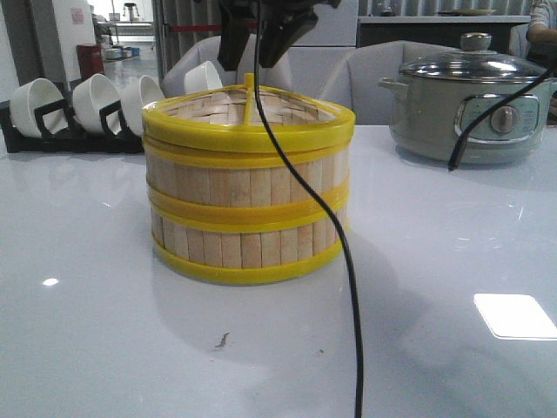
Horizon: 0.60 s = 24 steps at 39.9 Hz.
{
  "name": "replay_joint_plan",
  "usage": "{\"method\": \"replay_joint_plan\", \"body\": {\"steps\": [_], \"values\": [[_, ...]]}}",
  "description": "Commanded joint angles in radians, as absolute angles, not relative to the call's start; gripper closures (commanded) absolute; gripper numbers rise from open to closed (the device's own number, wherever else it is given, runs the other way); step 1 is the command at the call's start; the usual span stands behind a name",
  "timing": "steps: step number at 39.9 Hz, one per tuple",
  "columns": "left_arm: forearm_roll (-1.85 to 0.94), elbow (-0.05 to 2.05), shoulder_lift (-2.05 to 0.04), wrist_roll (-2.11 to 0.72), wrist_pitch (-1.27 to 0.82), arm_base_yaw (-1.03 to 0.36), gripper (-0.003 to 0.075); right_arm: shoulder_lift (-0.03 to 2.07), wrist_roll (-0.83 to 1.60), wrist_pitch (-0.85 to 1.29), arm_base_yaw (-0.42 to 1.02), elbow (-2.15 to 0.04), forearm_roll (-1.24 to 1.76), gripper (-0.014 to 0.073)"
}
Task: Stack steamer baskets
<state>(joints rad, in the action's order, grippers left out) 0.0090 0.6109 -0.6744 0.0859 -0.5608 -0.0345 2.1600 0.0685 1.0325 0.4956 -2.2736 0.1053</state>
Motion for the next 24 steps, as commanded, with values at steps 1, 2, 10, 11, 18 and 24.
{"method": "replay_joint_plan", "body": {"steps": [1,2,10,11,18,24], "values": [[0.008,0.641,-0.671,0.093,-0.488,-0.04,0.0635,2.037,0.071,0.957,0.446,-2.309,0.068,0.019],[0.008,0.641,-0.671,0.093,-0.488,-0.04,0.0635,2.022,0.071,0.957,0.433,-2.306,0.056,0.019],[0.008,0.641,-0.671,0.093,-0.488,-0.04,0.0635,1.894,0.071,0.911,0.321,-2.211,0.031,0.019],[0.008,0.641,-0.671,0.093,-0.488,-0.04,0.0635,1.876,0.071,0.898,0.307,-2.184,0.031,0.019],[0.008,0.641,-0.671,0.093,-0.488,-0.04,0.0635,1.696,0.071,0.797,0.197,-1.961,0.031,0.019],[0.008,0.641,-0.671,0.093,-0.488,-0.04,0.0635,1.519,0.071,0.655,0.107,-1.698,0.031,0.019]]}}
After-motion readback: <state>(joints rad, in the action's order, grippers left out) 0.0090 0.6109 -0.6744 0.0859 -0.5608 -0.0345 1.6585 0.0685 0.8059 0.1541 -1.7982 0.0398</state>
